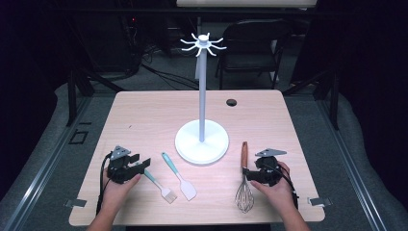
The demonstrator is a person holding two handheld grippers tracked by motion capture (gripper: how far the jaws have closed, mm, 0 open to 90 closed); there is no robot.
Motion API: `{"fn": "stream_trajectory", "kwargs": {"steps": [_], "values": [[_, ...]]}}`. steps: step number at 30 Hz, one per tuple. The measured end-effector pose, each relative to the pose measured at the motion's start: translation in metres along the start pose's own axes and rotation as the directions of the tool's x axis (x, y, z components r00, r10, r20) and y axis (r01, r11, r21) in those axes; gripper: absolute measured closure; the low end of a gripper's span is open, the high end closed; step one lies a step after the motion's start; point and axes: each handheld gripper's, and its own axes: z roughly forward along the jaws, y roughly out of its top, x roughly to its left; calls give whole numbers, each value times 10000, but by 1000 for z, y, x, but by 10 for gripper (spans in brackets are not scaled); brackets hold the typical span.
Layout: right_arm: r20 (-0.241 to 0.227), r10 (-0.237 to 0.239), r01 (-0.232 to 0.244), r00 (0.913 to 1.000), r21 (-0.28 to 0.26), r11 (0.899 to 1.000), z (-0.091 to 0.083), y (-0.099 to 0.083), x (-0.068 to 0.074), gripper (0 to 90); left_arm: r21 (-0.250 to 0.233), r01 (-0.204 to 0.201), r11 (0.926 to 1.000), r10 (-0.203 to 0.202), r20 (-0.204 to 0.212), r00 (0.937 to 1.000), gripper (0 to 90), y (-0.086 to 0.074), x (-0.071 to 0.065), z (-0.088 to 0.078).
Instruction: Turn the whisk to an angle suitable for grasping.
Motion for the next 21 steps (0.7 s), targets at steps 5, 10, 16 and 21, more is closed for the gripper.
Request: {"fn": "stream_trajectory", "kwargs": {"steps": [5,10,16,21], "values": [[67,149,-149,9999,68,9999,7,0,2,405,-25,331,9994,-332,-93,9994,469,-2,3,0],[171,578,-579,9982,46,9983,10,4,-3,421,29,225,9997,-224,-219,9995,488,-4,0,-1],[63,694,-694,9976,24,9976,19,9,-5,422,265,-17,9996,31,-521,9986,486,-10,-2,-5],[-12,823,-822,9966,320,9961,31,14,-2,440,322,219,9992,-198,-646,9977,486,-17,4,-11]]}}
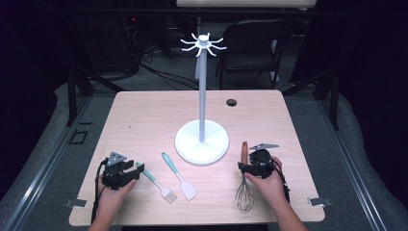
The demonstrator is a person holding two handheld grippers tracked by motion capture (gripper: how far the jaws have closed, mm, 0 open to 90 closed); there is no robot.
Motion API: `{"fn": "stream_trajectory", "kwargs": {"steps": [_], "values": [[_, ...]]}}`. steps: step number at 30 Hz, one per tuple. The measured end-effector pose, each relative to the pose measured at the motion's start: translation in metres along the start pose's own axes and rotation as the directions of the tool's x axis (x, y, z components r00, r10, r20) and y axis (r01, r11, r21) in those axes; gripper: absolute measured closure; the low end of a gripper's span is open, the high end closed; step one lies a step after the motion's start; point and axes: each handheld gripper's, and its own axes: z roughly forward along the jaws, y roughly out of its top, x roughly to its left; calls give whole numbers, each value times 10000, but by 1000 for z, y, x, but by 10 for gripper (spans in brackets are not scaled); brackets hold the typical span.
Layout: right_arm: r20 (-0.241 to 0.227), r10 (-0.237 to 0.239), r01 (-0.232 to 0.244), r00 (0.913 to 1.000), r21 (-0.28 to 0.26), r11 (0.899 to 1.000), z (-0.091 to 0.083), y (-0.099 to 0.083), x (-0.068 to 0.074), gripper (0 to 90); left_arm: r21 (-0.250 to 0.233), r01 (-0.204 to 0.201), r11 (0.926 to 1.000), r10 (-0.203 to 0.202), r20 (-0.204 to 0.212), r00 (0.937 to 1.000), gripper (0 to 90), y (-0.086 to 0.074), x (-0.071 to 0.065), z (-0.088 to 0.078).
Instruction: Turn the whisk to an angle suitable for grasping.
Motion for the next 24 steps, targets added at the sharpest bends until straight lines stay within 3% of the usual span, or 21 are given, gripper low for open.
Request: {"fn": "stream_trajectory", "kwargs": {"steps": [7,12,21,24], "values": [[311,36,-50,9995,459,9989,12,2,0,498,49,49,10000,-49,34,10000,484,-4,5,-3],[130,283,-290,9995,521,9982,11,3,-3,569,188,133,9997,-135,83,9999,492,-4,10,-1],[245,81,-101,9997,806,9967,4,1,-11,652,-77,161,9998,-160,191,9997,512,-1,9,-1],[8,241,-241,9997,901,9956,2,0,-16,658,-63,126,9999,-125,213,9997,514,0,9,-1]]}}
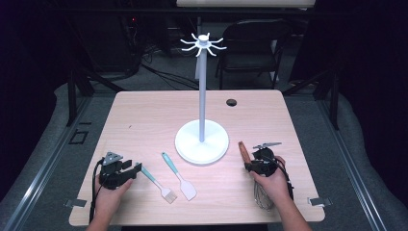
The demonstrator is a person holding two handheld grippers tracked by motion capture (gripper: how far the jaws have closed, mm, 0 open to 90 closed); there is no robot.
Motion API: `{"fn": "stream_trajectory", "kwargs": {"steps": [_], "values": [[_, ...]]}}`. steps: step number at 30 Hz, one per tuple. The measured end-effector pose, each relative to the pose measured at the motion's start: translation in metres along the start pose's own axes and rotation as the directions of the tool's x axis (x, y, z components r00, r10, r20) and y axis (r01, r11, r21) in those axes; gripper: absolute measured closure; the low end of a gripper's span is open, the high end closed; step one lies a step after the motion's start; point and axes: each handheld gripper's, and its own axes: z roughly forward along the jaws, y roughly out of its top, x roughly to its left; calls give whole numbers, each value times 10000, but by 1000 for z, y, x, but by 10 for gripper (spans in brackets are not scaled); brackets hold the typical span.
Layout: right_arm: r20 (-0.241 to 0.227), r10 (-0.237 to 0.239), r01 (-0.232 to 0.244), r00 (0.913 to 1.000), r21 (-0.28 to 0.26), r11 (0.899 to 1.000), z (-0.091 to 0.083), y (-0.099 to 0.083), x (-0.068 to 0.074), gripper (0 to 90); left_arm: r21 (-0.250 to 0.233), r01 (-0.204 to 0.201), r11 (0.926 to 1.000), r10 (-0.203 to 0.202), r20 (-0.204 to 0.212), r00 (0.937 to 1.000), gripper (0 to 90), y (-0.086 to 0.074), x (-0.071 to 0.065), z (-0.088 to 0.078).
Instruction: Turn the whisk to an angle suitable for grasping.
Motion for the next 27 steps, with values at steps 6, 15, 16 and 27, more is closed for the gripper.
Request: {"fn": "stream_trajectory", "kwargs": {"steps": [6,15,16,27], "values": [[32,-170,169,9999,254,9995,-1,0,-3,653,-25,22,10000,-22,66,10000,520,0,1,-1],[622,-1014,992,9929,362,9944,3,2,4,645,-10,35,10000,-35,127,9999,528,0,0,-1],[748,-1181,1146,9902,490,9922,3,2,5,647,9,30,10000,-30,141,9999,529,0,0,-1],[4,-1243,1240,9922,625,9903,-2,6,4,718,-95,-15,10000,18,338,9994,537,0,-1,-2]]}}
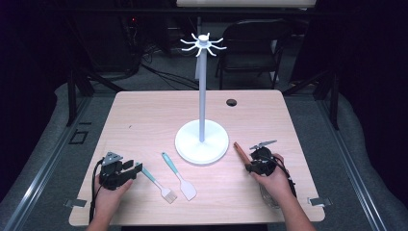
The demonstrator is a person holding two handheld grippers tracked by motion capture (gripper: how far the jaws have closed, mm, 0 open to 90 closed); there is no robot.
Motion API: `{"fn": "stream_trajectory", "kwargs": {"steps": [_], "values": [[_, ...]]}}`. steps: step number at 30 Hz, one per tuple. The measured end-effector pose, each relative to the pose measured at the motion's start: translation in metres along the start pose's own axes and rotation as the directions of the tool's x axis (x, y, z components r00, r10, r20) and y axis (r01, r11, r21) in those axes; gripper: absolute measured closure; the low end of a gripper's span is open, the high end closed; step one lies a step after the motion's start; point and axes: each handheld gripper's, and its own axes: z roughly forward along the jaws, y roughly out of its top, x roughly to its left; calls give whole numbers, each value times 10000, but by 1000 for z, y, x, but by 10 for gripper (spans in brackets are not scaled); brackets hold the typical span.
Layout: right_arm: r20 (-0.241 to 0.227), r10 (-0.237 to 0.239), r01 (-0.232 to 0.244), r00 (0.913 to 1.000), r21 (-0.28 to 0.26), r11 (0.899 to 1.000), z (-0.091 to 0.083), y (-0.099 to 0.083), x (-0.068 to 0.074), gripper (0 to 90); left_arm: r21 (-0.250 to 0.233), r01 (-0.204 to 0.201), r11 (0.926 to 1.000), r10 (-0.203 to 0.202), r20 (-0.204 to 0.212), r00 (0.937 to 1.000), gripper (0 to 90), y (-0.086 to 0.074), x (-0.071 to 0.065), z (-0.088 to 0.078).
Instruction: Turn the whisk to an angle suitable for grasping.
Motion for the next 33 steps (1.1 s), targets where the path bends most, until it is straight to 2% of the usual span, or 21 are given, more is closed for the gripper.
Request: {"fn": "stream_trajectory", "kwargs": {"steps": [11,12,14,15,18,19,20,21,22,23,24,25,28,30,31,33], "values": [[-103,-470,465,9988,-421,9980,-13,3,5,730,-298,-274,9992,282,268,9992,542,2,-6,-3],[31,-949,949,9955,-433,9945,-21,5,9,731,-347,-313,9989,324,311,9990,541,2,-7,-4],[-134,-1167,1153,9931,-797,9901,-25,6,15,732,-398,-460,9981,477,415,9980,542,3,-11,-5],[-99,-1403,1386,9901,-996,9853,-28,6,20,732,-486,-626,9969,650,491,9967,541,5,-15,-6],[-23,-1949,1928,9808,-1345,9720,-34,7,31,734,-622,-789,9949,826,592,9948,540,6,-21,-6],[-23,-1949,1928,9808,-1345,9720,-34,7,31,734,-632,-871,9942,912,657,9937,540,7,-24,-7],[54,-2277,2257,9737,-1584,9612,-39,7,38,734,-707,-969,9928,1016,667,9926,540,7,-26,-7],[24,-2491,2460,9685,-1672,9547,-41,7,42,735,-731,-1002,9923,1057,753,9915,544,9,-28,-8],[24,-2491,2460,9685,-1672,9547,-41,7,42,735,-746,-1000,9922,1061,826,9909,544,10,-30,-9],[28,-2796,2745,9601,-1992,9407,-46,7,48,736,-862,-1103,9902,1179,884,9891,548,12,-33,-10],[39,-2861,2804,9582,-2109,9364,-48,7,51,736,-986,-1169,9882,1270,1029,9866,547,15,-39,-11],[12,-2970,2890,9549,-2348,9281,-51,8,55,736,-1029,-1217,9872,1324,1043,9857,546,17,-42,-12],[-366,-3205,2971,9466,-2879,9104,-59,10,64,736,-1185,-1266,9849,1411,1233,9823,532,21,-48,-13],[-581,-3304,2946,9420,-3278,8976,-62,11,69,737,-1342,-1335,9819,1538,1539,9761,514,29,-60,-16],[-581,-3304,2946,9420,-3278,8976,-62,11,69,737,-1342,-1335,9819,1538,1539,9761,506,29,-60,-16],[-717,-3598,3131,9303,-3560,8805,-64,12,77,737,-1526,-1327,9793,1606,1881,9689,498,34,-70,-17]]}}
